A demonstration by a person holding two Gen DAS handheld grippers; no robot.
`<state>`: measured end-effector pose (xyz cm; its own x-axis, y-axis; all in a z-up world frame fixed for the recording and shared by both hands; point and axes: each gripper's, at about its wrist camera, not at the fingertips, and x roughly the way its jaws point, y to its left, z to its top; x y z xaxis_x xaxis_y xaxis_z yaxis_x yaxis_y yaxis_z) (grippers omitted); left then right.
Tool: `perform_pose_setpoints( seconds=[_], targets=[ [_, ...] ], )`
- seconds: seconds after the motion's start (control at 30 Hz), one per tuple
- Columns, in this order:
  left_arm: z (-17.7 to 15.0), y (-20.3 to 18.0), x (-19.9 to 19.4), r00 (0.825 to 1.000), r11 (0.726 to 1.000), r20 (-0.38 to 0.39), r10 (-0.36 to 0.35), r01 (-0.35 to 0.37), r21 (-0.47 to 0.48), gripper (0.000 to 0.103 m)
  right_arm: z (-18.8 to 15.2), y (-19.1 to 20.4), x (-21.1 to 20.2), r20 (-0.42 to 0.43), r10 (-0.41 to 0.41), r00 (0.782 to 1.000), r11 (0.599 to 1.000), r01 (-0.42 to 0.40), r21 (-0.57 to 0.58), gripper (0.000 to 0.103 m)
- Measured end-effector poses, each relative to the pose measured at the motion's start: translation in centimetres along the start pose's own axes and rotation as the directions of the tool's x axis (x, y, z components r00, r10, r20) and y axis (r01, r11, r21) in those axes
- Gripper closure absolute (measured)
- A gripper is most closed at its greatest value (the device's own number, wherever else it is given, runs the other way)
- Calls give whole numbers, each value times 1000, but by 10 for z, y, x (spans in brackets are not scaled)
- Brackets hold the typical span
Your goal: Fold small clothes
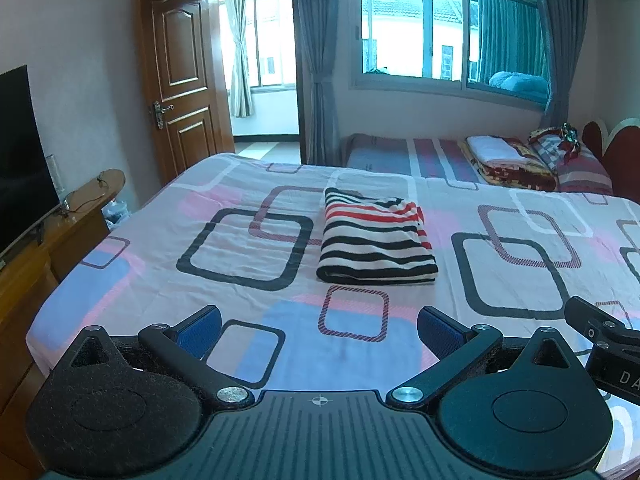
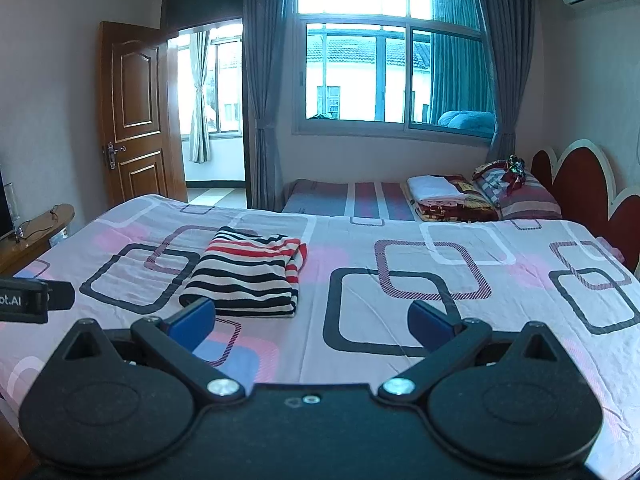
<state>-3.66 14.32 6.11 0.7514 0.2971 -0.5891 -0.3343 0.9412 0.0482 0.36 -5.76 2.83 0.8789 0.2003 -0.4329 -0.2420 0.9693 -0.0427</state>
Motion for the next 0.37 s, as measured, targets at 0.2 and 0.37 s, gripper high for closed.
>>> perform_pose_setpoints(
  seconds=[0.2, 0.37],
  targets=[
    [0, -5, 9, 1000, 999, 10, -1, 0, 32, 0, -2, 1, 6, -11, -1, 1000, 1000, 1, -2, 1],
    [1, -10, 19, 1000, 999, 28, 0, -1, 49, 0, -4, 0, 13, -27, 4, 1000, 1000, -4, 2, 1]
  ],
)
